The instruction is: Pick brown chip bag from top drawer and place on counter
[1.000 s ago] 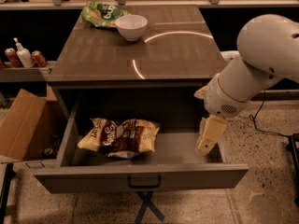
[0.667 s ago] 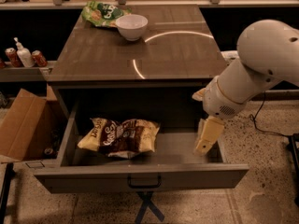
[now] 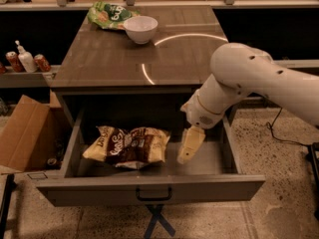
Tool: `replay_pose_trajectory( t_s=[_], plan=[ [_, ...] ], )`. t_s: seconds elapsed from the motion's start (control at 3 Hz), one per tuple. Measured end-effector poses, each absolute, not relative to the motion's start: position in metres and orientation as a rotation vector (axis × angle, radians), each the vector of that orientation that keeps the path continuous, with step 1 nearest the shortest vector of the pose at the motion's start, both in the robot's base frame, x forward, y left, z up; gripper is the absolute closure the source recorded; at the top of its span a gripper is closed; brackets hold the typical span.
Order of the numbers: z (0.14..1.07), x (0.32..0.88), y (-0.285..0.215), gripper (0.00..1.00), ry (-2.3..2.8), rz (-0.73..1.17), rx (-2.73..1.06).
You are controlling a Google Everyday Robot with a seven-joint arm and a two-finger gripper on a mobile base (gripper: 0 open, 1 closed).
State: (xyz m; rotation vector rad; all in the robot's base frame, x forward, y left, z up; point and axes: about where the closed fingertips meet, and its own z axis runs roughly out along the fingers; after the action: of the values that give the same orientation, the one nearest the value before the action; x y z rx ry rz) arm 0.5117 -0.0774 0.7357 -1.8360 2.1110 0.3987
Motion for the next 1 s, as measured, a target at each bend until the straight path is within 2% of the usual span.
replay_pose_trajectory(
  t_s=[1.0],
  plan=[
    [0.692,0.559,-0.012,0.00,2.143,0.468,-1.698]
  ],
)
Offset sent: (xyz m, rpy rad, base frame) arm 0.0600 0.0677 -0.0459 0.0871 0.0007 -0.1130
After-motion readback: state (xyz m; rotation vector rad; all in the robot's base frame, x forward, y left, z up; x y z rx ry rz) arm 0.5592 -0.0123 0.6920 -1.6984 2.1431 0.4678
